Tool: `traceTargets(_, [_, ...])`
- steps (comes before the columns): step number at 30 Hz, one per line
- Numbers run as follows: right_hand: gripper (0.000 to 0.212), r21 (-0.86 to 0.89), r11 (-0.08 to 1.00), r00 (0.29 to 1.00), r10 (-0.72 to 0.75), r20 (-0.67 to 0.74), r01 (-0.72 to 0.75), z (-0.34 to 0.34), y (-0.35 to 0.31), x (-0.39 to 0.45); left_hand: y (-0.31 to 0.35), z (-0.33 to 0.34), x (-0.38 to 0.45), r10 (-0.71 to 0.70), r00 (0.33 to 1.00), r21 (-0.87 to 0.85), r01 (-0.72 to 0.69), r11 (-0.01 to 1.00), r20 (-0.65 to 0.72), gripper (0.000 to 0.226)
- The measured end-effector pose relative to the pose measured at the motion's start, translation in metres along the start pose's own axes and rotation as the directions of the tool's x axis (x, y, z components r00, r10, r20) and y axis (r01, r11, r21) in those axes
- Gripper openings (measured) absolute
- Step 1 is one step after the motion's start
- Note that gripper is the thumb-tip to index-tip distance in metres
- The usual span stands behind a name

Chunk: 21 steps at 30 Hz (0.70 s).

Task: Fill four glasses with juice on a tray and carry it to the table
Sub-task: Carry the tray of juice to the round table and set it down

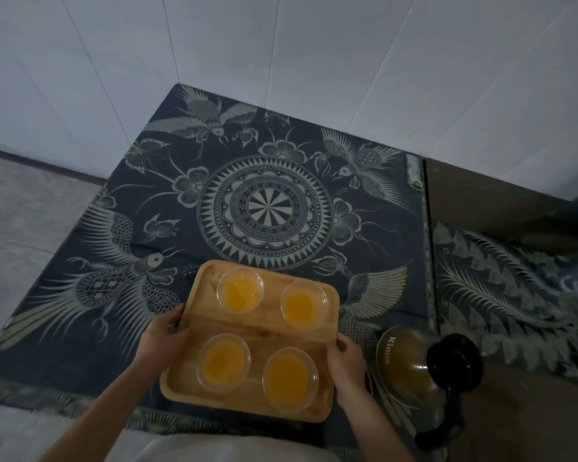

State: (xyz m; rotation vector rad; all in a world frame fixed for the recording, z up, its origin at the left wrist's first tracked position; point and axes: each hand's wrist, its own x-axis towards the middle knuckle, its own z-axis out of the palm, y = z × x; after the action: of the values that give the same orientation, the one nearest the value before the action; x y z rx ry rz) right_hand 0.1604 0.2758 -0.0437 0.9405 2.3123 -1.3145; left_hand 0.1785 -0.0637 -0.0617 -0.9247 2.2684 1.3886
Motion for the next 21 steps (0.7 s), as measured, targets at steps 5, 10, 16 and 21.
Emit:
traceTargets(5, [0.011, 0.117, 0.990, 0.993, 0.093, -0.076, -0.083, 0.006, -0.002, 0.003, -0.002, 0.010, 0.002, -0.076, 0.995, -0.147, 0.067, 0.987, -0.058, 0.056])
traceTargets(10, [0.010, 0.143, 0.979, 0.984, 0.157, -0.082, -0.145, 0.005, -0.003, 0.007, -0.002, 0.012, 0.004, -0.105, 0.989, -0.164, 0.086, 0.983, -0.109, 0.044])
traceTargets(16, [0.012, 0.116, 0.980, 0.982, 0.173, -0.077, -0.164, 0.007, -0.004, 0.006, -0.006, 0.013, 0.006, -0.098, 0.986, -0.200, 0.070, 0.977, -0.132, 0.040])
traceTargets(21, [0.005, 0.075, 0.987, 0.982, 0.150, -0.114, -0.142, 0.007, -0.010, 0.004, -0.007, 0.014, 0.006, -0.106, 0.987, -0.244, 0.075, 0.967, -0.119, 0.042])
